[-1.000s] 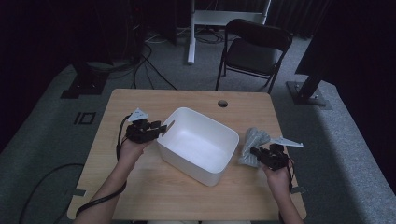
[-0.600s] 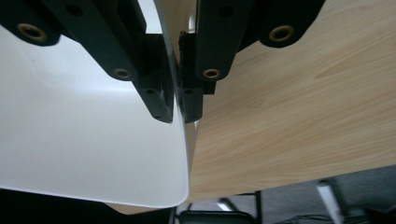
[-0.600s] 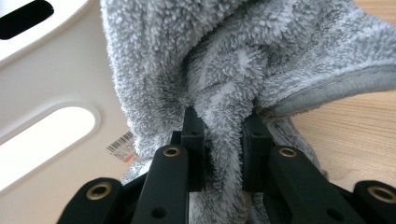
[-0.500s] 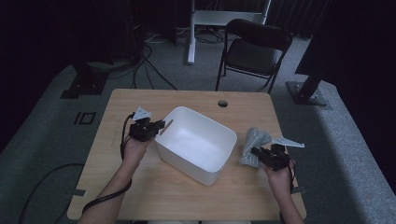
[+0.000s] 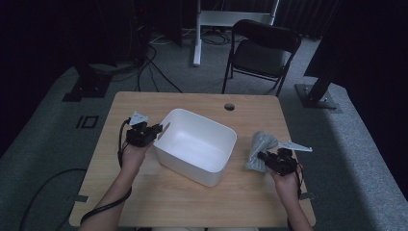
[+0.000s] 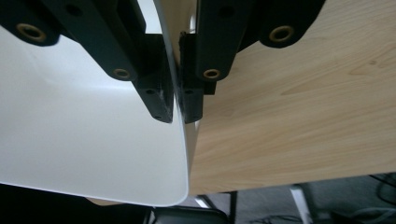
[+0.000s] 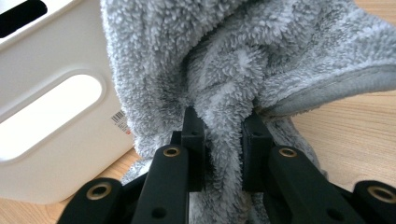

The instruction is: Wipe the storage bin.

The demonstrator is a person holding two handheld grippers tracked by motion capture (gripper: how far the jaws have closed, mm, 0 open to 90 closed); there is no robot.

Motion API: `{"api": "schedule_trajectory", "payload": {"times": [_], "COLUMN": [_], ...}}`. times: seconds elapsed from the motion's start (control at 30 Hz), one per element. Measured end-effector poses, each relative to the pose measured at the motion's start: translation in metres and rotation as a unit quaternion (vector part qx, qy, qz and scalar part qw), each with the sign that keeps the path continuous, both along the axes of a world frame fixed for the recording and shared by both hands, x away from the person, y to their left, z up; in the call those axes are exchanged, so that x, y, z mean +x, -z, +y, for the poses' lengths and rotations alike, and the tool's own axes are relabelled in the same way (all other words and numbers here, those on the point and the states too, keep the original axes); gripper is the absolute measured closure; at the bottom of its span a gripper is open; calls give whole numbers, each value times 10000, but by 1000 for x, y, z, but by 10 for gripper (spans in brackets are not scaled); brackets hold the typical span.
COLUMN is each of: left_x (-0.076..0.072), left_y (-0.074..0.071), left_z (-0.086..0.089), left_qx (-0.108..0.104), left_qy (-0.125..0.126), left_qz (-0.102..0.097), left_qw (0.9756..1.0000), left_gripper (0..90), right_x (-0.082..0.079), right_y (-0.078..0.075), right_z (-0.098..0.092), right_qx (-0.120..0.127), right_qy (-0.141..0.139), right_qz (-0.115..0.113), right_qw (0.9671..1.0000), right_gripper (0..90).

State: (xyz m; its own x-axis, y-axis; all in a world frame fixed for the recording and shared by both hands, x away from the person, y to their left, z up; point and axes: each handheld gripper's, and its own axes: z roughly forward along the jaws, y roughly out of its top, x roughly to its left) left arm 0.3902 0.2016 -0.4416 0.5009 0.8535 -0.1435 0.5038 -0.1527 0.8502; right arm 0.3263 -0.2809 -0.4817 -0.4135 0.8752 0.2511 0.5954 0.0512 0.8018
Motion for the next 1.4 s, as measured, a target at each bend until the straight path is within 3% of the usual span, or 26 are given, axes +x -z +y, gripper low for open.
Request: {"api": "schedule_trajectory", "payload": {"times": [0.07,0.23,0.4,0.6,0.7,0.73,0.93,1.27,1.4], "left_x": [1,-6,-17,-29,-31,-32,-29,-17,-11], "left_y": [0,-2,-5,-3,0,3,4,3,3], "left_z": [3,6,11,8,8,7,2,-3,-4], "left_qx": [-126,-144,-268,-92,-88,-70,16,117,54], "left_qy": [66,129,111,4,-3,-63,-280,-211,-139], "left_qz": [104,108,96,78,84,11,-136,-155,-116], "left_qw": [9998,9998,9995,9999,9999,10000,9995,9996,9998], "left_gripper": [769,655,601,600,634,690,791,833,844], "right_x": [-1,-2,-3,-6,-7,-7,-8,-8,-9], "right_y": [-1,-3,-4,-8,-9,-9,-10,-11,-12], "right_z": [1,1,2,3,4,5,5,6,7], "right_qx": [9,10,2,13,4,2,5,33,51], "right_qy": [-15,-39,-54,-66,-78,-84,-93,-136,-173], "right_qz": [-9,-52,-70,-122,-146,-152,-165,-166,-179], "right_qw": [10000,10000,10000,9999,9999,9998,9998,9998,9997], "right_gripper": [759,759,760,760,760,760,760,760,760]}}
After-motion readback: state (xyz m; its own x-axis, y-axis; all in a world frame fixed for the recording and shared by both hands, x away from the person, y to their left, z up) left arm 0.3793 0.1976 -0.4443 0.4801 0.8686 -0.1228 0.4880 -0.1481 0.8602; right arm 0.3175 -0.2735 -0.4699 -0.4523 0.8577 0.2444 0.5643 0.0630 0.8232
